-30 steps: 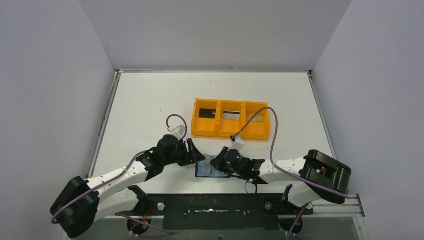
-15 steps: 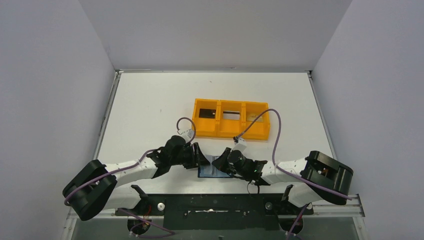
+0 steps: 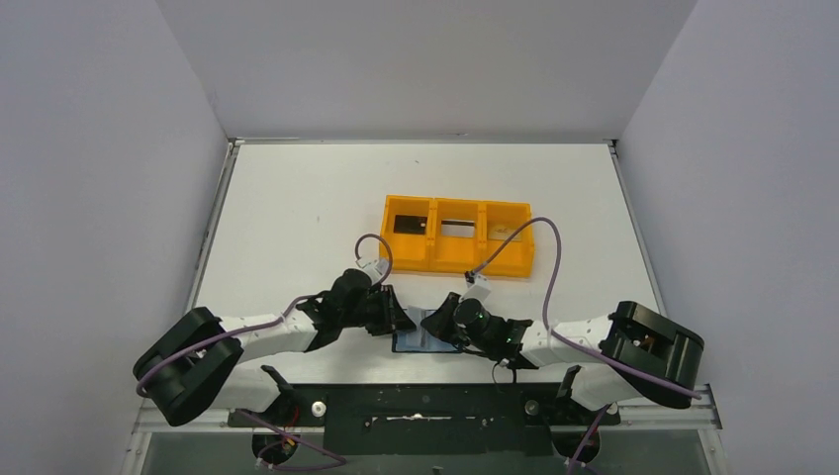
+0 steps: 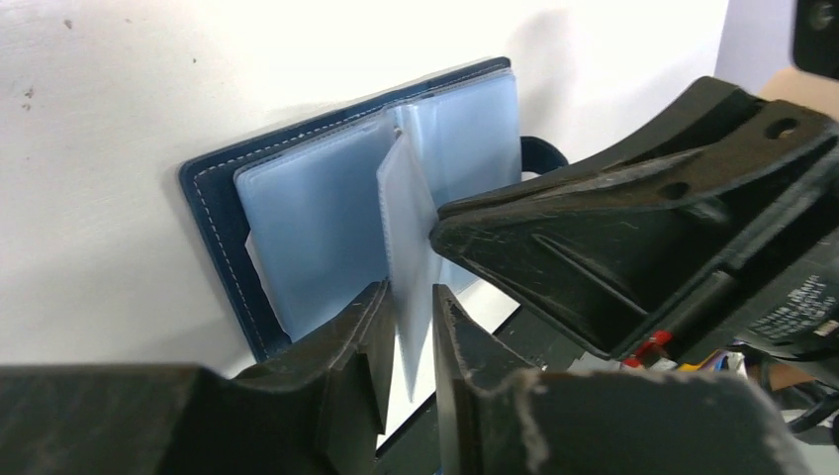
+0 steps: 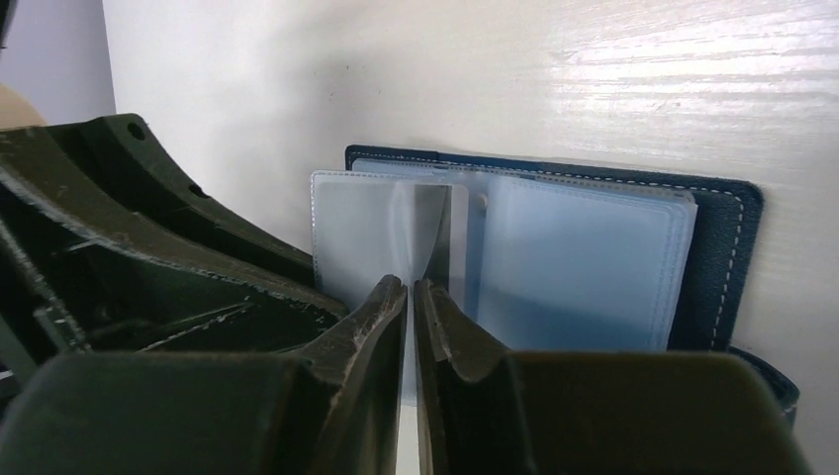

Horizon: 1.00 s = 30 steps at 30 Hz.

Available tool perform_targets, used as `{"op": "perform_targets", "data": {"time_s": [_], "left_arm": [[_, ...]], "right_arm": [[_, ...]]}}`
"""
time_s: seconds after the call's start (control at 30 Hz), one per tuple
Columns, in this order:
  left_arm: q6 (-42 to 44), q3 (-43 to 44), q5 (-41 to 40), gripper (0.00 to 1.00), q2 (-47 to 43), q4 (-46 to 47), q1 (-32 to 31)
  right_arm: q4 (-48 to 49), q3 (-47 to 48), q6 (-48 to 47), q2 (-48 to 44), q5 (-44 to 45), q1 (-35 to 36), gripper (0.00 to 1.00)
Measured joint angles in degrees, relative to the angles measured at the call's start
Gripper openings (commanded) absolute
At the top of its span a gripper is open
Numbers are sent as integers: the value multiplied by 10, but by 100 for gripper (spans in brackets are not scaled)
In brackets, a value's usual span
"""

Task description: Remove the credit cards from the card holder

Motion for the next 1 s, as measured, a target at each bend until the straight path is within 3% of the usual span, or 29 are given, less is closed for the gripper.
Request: {"op": "perform_targets", "data": {"time_s": [0.07, 0.17, 0.37, 0.5, 0.73, 1.0], "left_arm": [[-1, 1, 1, 14, 11, 1, 0], [-1, 3, 2, 13, 23, 1, -2], [0, 11, -1, 17, 25, 1, -5], [3, 24, -1, 24, 30, -3, -9], [9, 62, -1, 29, 46, -9, -32], [11, 100, 0, 36, 94, -9, -65]], "right_arm": [[0, -3, 0, -7, 0, 0, 14], [-10, -3, 3, -21, 5, 0, 36], [-115, 20, 15, -72, 46, 1, 44], [-197, 46, 27, -115, 94, 7, 47], [-314, 63, 47, -154, 159, 13, 48], [-342, 61, 63, -189, 186, 21, 48]]}}
